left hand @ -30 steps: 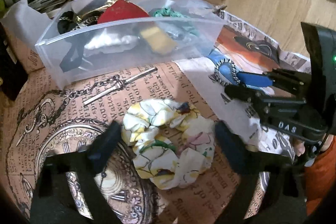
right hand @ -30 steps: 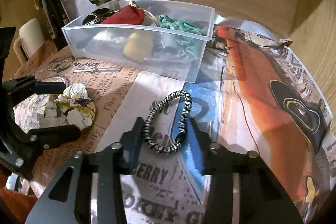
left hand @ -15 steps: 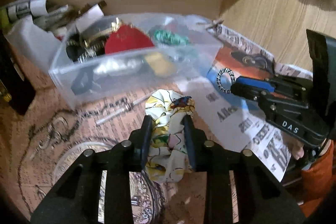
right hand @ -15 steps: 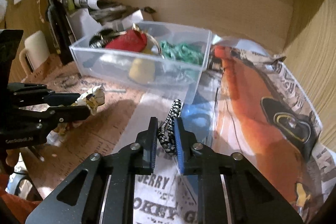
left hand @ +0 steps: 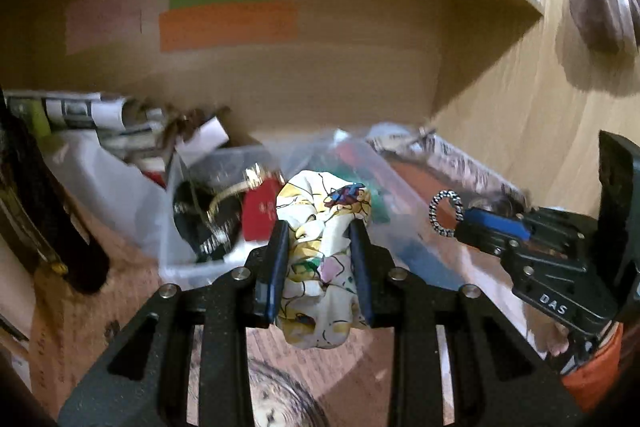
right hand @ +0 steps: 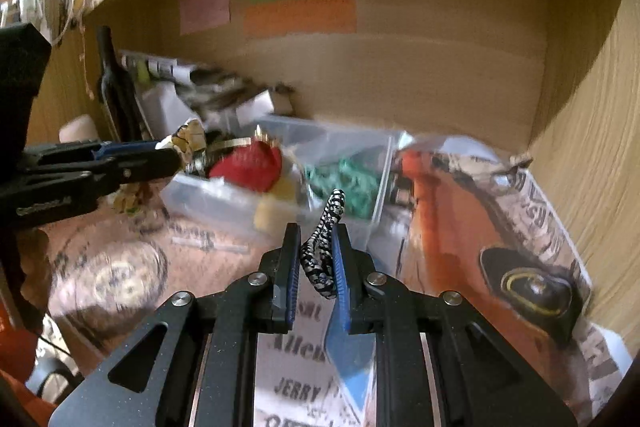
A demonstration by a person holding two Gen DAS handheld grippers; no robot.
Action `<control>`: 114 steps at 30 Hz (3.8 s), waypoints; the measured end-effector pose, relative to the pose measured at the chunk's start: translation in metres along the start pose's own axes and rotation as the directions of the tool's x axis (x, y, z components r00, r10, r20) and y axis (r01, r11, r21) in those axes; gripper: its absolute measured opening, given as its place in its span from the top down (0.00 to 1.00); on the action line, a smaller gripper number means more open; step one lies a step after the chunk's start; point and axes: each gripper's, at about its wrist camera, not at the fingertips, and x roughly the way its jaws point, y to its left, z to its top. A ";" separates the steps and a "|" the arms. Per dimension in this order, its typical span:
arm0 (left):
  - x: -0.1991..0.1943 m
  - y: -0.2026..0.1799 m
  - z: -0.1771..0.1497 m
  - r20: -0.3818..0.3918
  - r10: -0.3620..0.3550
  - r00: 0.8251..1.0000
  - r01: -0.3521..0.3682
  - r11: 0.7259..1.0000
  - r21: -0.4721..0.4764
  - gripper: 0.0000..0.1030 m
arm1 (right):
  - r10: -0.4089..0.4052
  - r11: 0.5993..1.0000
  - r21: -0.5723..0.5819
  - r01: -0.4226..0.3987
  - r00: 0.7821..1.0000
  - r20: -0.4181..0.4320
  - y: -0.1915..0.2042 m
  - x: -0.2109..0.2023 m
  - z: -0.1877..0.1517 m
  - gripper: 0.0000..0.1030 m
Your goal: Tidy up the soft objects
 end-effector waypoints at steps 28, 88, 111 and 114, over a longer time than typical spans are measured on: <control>0.122 0.027 0.031 -0.156 0.050 0.986 -0.057 0.997 -0.043 0.70 | 0.058 0.998 0.032 -0.056 0.996 -0.061 -0.006 0.094 0.040 0.86; -0.103 0.005 0.023 0.340 0.110 0.934 -0.106 0.994 -0.031 0.01 | -0.002 1.000 -0.019 0.010 0.931 0.365 0.027 -0.084 0.063 0.01; -0.101 0.003 0.022 0.334 0.101 0.937 -0.102 0.995 -0.016 0.00 | -0.002 1.000 -0.014 0.008 0.932 0.362 0.029 -0.083 0.060 0.00; -0.101 0.003 0.022 0.335 0.103 0.937 -0.103 0.995 -0.016 0.00 | -0.001 1.000 -0.013 0.006 0.933 0.361 0.029 -0.083 0.060 0.00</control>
